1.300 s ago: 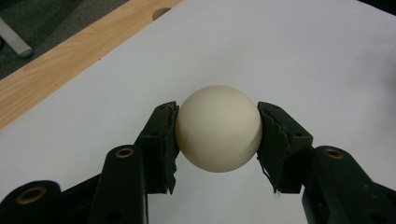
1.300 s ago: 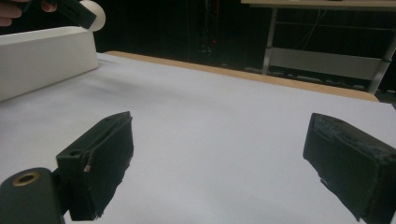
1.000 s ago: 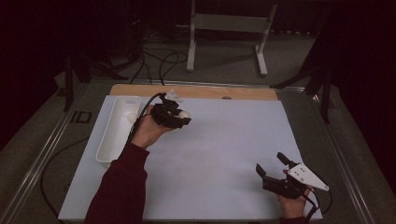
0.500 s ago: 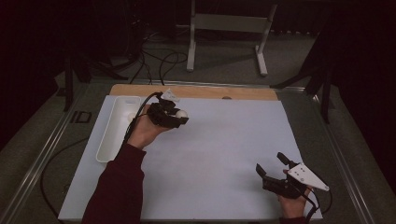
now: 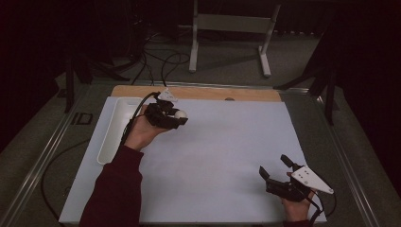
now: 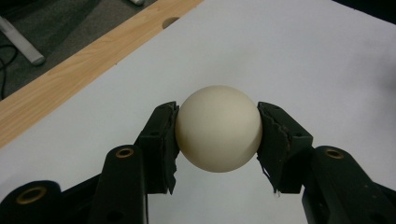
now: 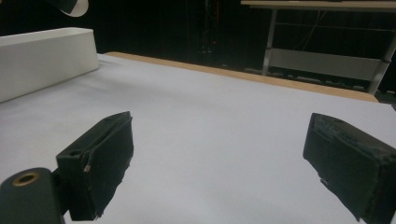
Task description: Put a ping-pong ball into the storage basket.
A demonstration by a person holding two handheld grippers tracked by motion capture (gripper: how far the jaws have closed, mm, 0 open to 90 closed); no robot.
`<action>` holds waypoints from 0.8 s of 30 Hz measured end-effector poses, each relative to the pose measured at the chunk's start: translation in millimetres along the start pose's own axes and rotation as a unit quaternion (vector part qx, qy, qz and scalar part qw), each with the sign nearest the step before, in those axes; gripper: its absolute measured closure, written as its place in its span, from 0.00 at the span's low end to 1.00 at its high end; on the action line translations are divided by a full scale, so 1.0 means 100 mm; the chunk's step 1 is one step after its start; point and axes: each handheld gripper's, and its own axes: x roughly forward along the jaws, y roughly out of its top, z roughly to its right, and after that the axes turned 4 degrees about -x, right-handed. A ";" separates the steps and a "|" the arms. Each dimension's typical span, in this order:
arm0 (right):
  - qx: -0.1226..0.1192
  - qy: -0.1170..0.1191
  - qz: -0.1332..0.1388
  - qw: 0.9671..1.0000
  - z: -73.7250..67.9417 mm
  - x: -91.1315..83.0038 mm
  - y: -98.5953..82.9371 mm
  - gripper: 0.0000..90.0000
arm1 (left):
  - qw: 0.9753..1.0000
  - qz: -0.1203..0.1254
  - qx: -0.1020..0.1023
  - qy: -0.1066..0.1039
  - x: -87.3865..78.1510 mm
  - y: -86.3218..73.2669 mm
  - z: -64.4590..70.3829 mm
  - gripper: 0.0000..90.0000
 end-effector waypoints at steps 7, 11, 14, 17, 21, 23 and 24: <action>0.001 -0.001 0.000 1.000 0.01 0.00 0.00 0.09 | 1.000 0.005 -0.001 0.005 -0.06 -0.02 -0.04 0.57; 0.001 -0.001 0.000 1.000 0.01 -0.01 0.00 0.09 | 1.000 0.008 -0.001 0.006 -0.11 -0.03 -0.05 0.57; 0.000 -0.001 0.000 1.000 0.00 0.00 0.00 0.09 | 1.000 0.009 0.001 0.008 -0.15 -0.05 -0.07 0.57; 0.001 -0.001 0.000 1.000 0.00 -0.01 0.00 0.09 | 1.000 0.011 -0.001 0.010 -0.17 -0.06 -0.09 0.57; 0.001 0.000 0.000 1.000 0.00 -0.01 0.00 0.09 | 1.000 0.013 0.001 0.012 -0.21 -0.08 -0.11 0.57; 0.001 0.000 0.001 1.000 0.00 -0.01 0.00 0.09 | 1.000 0.014 0.001 0.012 -0.22 -0.08 -0.11 0.57; 0.001 0.000 0.001 1.000 0.00 -0.01 0.00 0.09 | 1.000 0.015 0.001 0.012 -0.23 -0.09 -0.12 0.57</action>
